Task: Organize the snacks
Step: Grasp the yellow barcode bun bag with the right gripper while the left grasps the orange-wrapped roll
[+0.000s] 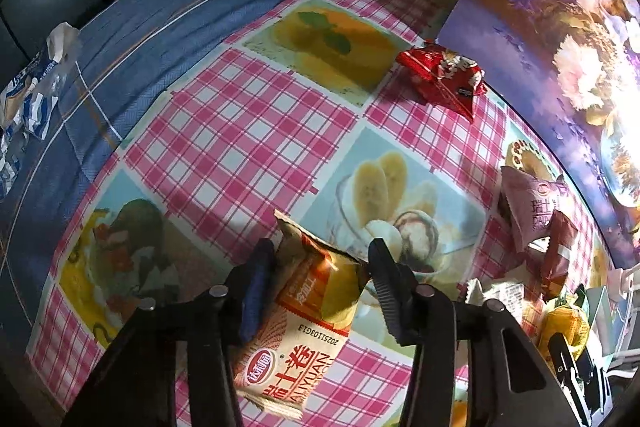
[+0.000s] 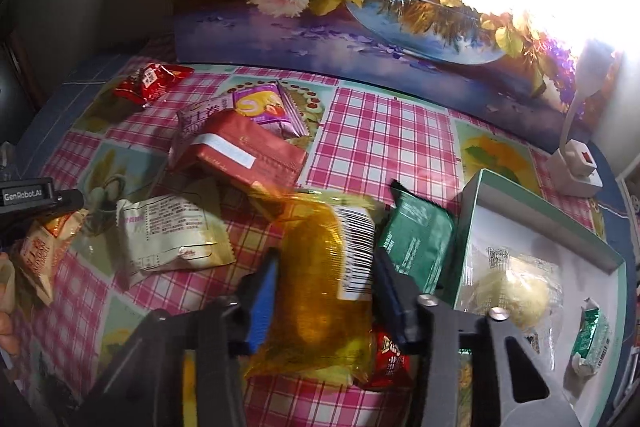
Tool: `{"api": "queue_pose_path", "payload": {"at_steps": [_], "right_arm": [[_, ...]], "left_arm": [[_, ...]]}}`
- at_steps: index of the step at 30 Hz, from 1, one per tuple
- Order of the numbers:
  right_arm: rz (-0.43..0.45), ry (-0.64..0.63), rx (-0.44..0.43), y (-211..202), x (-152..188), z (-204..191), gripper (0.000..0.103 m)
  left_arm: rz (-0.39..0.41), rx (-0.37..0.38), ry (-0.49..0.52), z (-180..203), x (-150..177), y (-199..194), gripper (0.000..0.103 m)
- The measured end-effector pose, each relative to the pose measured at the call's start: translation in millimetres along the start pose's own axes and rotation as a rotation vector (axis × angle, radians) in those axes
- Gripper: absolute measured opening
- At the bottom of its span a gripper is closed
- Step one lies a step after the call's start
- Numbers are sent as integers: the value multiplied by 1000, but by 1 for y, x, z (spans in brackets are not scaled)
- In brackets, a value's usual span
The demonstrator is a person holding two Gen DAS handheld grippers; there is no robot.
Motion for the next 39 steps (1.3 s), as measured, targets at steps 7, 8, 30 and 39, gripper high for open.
{"api": "queue_pose_path", "payload": {"at_steps": [7, 8, 30, 39], "right_arm": [[-13, 79, -66, -10, 8, 10, 42], [-16, 90, -74, -12, 10, 11, 42], [-87, 171, -138, -29, 42, 14, 42], [-92, 159, -130, -34, 47, 13, 42]], "left_arm": [[1, 21, 26, 13, 5, -11, 30], [-3, 29, 25, 15, 6, -12, 30], [-56, 67, 147, -10, 52, -21, 66], [-55, 13, 217, 7, 74, -13, 40]]}}
Point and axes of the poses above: each gripper's, at about its wrist camera, not at the fingertips, and y roughly the way its jaws point, z to its right, x to its underside, the point moved 5 cm from there along y, roughly the way its jaws point, and after that the axes turned 1 degree about -y, right-handed, at the moved point
